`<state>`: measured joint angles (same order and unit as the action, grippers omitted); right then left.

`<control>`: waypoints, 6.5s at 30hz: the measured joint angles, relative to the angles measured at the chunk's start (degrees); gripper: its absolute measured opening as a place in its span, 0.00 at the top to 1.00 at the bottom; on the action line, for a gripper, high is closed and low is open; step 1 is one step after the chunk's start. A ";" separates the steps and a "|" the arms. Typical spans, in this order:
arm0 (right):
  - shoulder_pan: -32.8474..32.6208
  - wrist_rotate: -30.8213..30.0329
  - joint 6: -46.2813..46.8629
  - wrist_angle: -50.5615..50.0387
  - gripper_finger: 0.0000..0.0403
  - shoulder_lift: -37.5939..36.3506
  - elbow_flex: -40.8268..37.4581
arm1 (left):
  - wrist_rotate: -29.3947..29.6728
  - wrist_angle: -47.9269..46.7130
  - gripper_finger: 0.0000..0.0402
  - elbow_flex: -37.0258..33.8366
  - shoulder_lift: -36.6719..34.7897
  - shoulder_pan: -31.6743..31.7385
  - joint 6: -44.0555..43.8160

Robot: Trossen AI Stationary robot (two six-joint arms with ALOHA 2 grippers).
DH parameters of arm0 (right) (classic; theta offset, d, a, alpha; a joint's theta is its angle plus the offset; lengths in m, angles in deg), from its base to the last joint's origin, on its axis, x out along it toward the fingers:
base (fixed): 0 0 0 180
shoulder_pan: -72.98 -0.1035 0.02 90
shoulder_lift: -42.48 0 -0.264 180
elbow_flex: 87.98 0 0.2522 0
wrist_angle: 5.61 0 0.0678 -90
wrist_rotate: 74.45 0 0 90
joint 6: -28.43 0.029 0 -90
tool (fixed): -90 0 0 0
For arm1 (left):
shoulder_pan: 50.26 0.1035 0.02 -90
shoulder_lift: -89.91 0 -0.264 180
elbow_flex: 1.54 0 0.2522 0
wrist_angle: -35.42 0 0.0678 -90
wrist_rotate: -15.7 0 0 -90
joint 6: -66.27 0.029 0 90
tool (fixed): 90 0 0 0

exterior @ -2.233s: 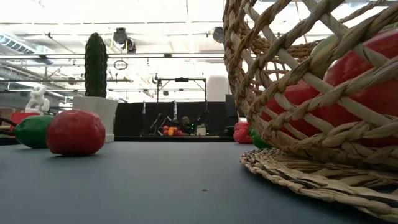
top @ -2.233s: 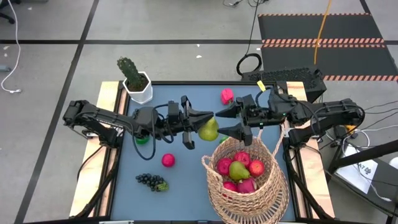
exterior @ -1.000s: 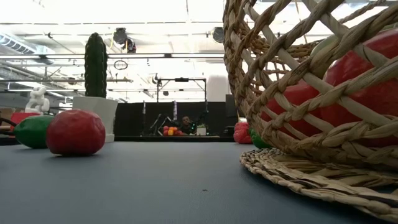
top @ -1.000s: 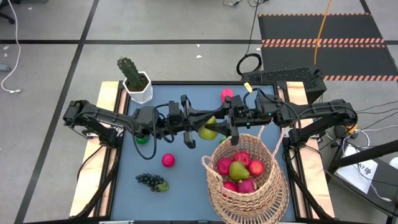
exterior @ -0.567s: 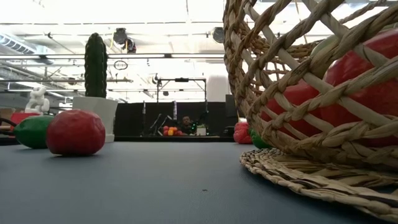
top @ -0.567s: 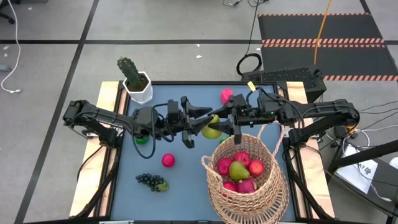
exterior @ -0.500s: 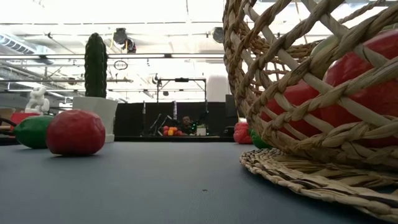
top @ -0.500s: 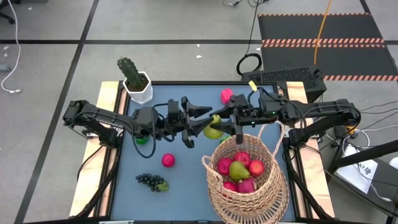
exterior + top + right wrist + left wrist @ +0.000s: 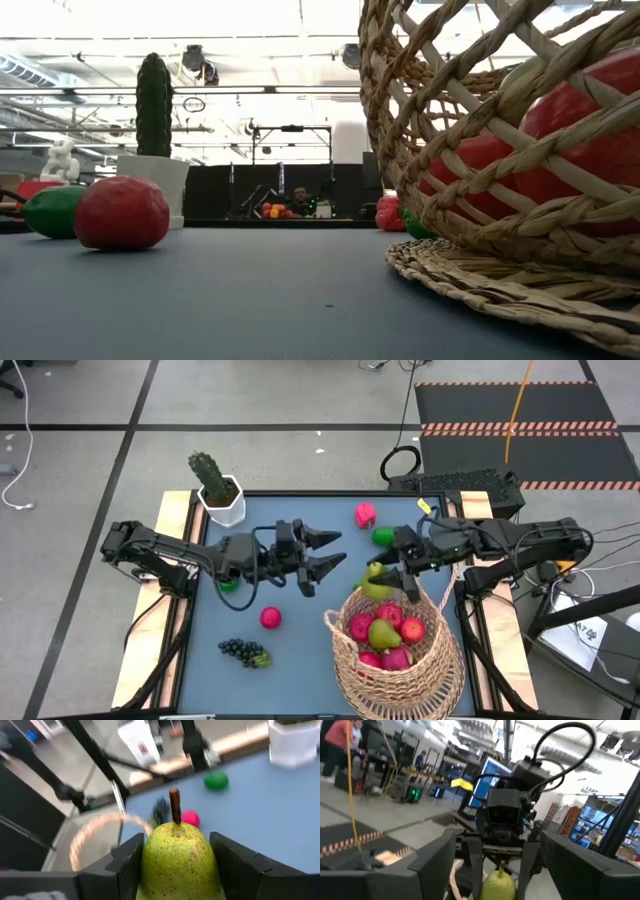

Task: Build produce basket
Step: Put the green pear into the brown basket, then put the red tomato into the brown basket

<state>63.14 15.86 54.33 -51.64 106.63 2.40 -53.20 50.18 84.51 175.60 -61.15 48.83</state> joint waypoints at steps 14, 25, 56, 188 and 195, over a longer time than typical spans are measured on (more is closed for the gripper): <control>-5.29 3.94 12.23 -11.87 0.48 -0.04 -7.33 | -1.64 -9.68 0.50 0.00 0.00 -0.11 -10.14; -8.16 13.92 26.80 -1.37 0.48 0.05 -20.40 | -5.09 -9.45 0.61 0.00 0.00 -0.13 -10.42; -13.15 22.39 25.04 -5.67 0.25 0.03 -22.25 | -5.18 -8.99 0.63 0.00 0.00 -1.59 -11.40; -0.58 0.95 27.30 33.81 0.22 -10.35 -22.18 | -17.77 -52.04 0.11 -26.66 5.92 -9.38 -60.61; 0.10 0.95 27.32 33.72 0.22 -10.35 -22.18 | -17.88 -51.62 0.26 -26.73 5.99 -9.38 -59.58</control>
<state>63.24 16.81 81.64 -17.92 96.28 -19.78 -71.08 -1.44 57.78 181.59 -70.53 -10.75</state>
